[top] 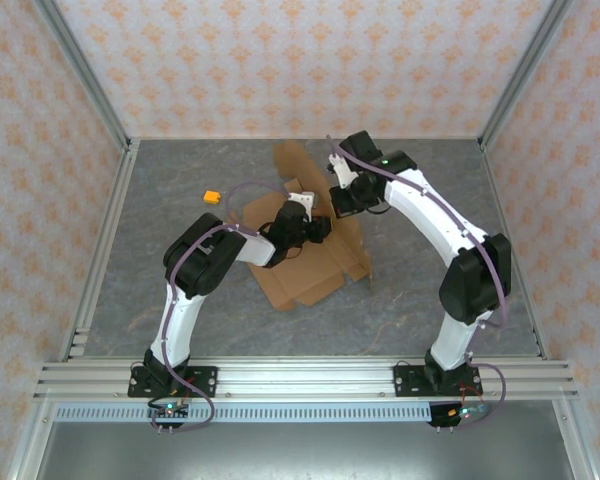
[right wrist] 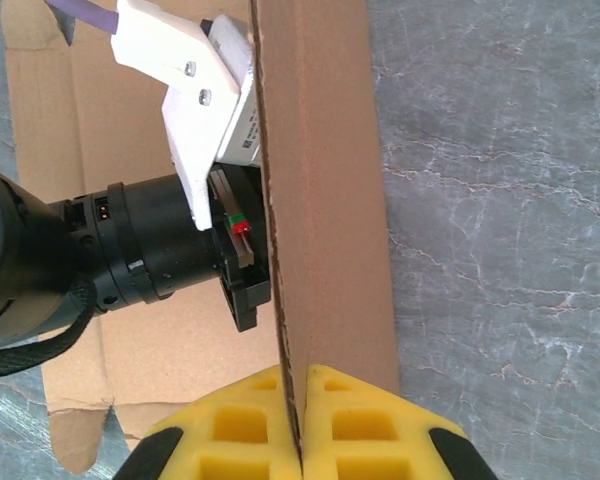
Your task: Fold the paper box
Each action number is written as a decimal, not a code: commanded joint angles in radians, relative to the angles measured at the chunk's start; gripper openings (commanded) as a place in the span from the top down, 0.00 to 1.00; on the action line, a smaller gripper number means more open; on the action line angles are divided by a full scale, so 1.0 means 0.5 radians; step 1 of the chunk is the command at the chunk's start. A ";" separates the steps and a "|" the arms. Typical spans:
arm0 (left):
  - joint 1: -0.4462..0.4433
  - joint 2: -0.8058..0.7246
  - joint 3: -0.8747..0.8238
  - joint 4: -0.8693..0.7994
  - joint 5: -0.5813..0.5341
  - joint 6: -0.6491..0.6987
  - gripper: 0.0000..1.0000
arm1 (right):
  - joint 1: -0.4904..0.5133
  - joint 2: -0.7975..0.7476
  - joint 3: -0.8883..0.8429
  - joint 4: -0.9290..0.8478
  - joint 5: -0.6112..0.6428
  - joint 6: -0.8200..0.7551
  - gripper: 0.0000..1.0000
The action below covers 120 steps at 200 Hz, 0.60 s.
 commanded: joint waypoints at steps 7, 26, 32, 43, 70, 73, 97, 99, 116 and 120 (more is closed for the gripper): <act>-0.052 0.056 -0.114 -0.354 0.004 -0.072 0.71 | 0.022 0.068 -0.043 -0.028 0.118 0.024 1.00; -0.053 -0.006 -0.136 -0.391 0.001 -0.049 0.68 | 0.006 0.076 0.045 -0.111 0.224 -0.099 1.00; -0.052 -0.029 -0.148 -0.410 -0.008 -0.041 0.65 | -0.007 0.075 0.066 -0.131 0.239 -0.149 1.00; -0.052 -0.095 -0.192 -0.442 -0.029 -0.025 0.62 | -0.039 0.083 0.106 -0.168 0.277 -0.239 1.00; -0.052 -0.292 -0.318 -0.525 -0.094 0.028 0.52 | -0.102 0.117 0.211 -0.264 0.294 -0.471 1.00; -0.053 -0.316 -0.333 -0.533 -0.104 0.037 0.51 | -0.108 0.124 0.221 -0.272 0.291 -0.496 1.00; -0.040 -0.529 -0.443 -0.714 -0.222 0.120 0.47 | -0.125 0.129 0.228 -0.283 0.374 -0.684 1.00; -0.038 -0.580 -0.447 -0.731 -0.236 0.125 0.47 | -0.125 0.129 0.228 -0.279 0.383 -0.694 1.00; 0.011 -0.736 -0.533 -0.890 -0.303 0.127 0.47 | -0.130 0.129 0.217 -0.229 0.449 -0.839 1.00; 0.027 -0.772 -0.556 -0.914 -0.304 0.123 0.47 | -0.132 0.129 0.218 -0.210 0.460 -0.863 1.00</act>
